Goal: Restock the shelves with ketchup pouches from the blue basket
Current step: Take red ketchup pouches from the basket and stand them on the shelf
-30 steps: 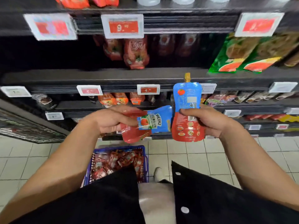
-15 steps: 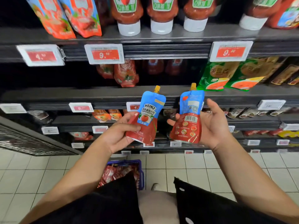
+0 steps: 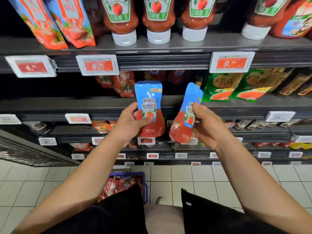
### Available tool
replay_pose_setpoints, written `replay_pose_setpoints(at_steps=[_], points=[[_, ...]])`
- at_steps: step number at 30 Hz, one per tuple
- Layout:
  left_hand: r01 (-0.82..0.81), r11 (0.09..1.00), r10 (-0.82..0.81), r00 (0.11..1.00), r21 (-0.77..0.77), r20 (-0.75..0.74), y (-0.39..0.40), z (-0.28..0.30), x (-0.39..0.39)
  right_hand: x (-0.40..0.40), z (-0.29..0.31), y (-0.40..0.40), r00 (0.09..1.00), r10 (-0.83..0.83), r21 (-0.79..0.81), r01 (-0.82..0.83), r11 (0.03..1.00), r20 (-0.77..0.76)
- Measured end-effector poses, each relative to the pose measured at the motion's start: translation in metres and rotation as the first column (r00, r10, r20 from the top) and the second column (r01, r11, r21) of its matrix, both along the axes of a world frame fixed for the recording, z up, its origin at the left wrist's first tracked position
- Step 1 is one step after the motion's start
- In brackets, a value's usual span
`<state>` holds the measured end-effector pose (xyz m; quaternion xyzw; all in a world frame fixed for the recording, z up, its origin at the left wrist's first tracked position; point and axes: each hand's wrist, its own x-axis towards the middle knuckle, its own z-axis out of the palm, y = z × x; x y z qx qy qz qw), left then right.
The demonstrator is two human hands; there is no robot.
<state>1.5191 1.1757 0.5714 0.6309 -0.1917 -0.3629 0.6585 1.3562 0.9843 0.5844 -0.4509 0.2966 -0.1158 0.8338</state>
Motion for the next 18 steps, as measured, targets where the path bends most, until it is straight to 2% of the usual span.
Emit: replay_pose_setpoints(at_steps=[3, 6, 8, 11, 14, 18], points=[[0.000, 0.998, -0.010, 0.984, 0.055, 0.180, -0.014, 0.010, 0.009, 0.013, 0.012, -0.007, 0.994, -0.089, -0.232, 0.103, 0.967, 0.070], [-0.015, 0.993, -0.027, 0.939, 0.119, 0.343, -0.031, 0.022, 0.021, 0.026, 0.020, -0.016, 0.990, -0.138, -0.441, 0.125, 0.889, 0.001], [-0.044, 0.985, -0.030, 0.910, 0.169, 0.414, -0.043, 0.025, 0.029, 0.035, 0.023, -0.024, 0.983, -0.172, -0.475, 0.125, 0.871, -0.056], [-0.170, 0.956, 0.062, 0.913, 0.238, 0.404, -0.059, 0.026, 0.037, 0.050, 0.027, -0.033, 0.964, -0.231, -0.505, 0.134, 0.853, -0.135], [-0.335, 0.866, 0.107, 0.850, 0.372, 0.516, -0.072, 0.028, 0.048, 0.064, 0.030, -0.042, 0.938, -0.295, -0.554, 0.149, 0.819, -0.183], [-0.341, 0.840, 0.139, 0.887, 0.422, 0.440, -0.089, 0.028, 0.055, 0.085, 0.027, -0.050, 0.892, -0.390, -0.559, 0.207, 0.803, -0.230]])
